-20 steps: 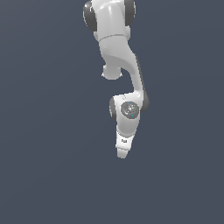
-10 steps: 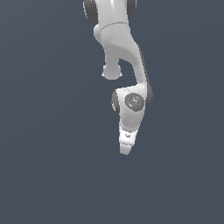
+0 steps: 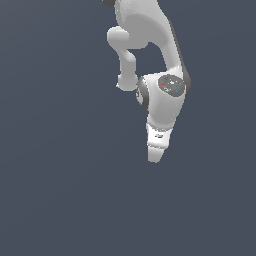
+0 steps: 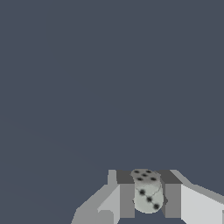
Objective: Pick up the object and move it to a goal position.
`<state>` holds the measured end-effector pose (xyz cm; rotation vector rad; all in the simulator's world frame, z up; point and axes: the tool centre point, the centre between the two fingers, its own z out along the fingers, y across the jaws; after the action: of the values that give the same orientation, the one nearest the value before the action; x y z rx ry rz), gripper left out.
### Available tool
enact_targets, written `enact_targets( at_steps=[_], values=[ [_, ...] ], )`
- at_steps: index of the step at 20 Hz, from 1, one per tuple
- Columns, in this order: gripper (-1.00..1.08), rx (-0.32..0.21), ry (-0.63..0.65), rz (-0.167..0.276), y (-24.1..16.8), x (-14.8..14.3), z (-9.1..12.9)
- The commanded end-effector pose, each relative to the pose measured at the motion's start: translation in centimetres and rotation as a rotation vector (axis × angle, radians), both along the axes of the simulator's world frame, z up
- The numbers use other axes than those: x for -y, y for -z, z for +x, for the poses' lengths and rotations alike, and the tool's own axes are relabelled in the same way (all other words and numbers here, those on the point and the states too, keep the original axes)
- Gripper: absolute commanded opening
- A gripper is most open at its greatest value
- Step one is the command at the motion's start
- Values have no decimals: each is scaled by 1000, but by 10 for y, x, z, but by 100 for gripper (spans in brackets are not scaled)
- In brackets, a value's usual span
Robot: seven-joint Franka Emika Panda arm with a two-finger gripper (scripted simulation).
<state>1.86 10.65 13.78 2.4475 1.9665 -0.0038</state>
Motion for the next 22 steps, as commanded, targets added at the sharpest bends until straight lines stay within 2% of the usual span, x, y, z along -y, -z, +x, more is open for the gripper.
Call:
enact_targets(
  at_steps=[1, 15, 22],
  values=[
    [-100, 0, -1, 0, -30, -10, -6],
    [-100, 0, -2, 3, -189, -63, -32],
    [-100, 0, 0, 3, -243, -81, -39]
  ],
)
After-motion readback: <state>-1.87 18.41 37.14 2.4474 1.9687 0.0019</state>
